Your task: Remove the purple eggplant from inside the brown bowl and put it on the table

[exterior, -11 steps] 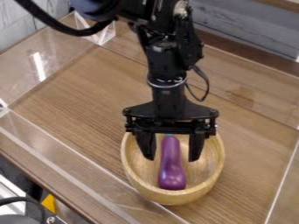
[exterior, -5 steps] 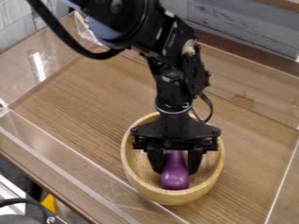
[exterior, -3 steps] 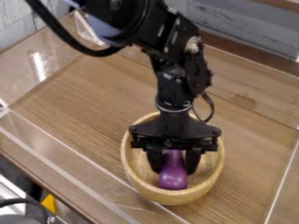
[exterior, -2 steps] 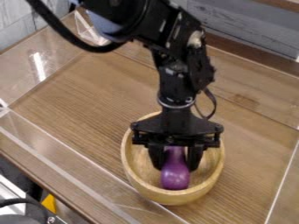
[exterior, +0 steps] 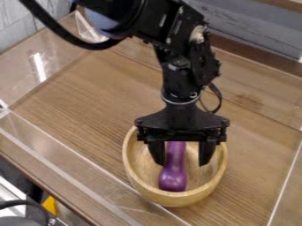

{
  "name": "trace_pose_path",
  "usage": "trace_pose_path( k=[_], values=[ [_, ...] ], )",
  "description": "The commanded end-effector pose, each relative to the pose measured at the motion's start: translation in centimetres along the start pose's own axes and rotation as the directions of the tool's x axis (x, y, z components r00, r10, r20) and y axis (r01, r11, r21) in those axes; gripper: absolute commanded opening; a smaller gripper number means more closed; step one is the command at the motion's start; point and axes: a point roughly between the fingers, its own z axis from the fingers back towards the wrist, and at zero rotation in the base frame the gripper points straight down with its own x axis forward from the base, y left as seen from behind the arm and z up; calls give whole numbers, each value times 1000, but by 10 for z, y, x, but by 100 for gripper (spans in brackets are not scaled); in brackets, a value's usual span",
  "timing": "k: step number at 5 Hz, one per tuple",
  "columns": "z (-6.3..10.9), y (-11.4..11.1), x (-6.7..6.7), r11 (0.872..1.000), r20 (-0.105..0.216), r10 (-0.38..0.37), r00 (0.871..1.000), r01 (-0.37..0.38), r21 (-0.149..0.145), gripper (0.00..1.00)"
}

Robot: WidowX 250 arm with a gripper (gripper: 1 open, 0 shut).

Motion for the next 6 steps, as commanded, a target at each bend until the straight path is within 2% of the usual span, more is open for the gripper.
trace_pose_path(
  k=[1,4,5,6],
  values=[
    [1,-2,3,1000,31,-1,1000,1,-4,100],
    [-16,1,1,999,34,21,999,-22,27,100],
    [-18,1,1,999,35,28,999,-29,29,0],
    [-10,0,1,999,23,30,999,-31,34,0]
  ],
)
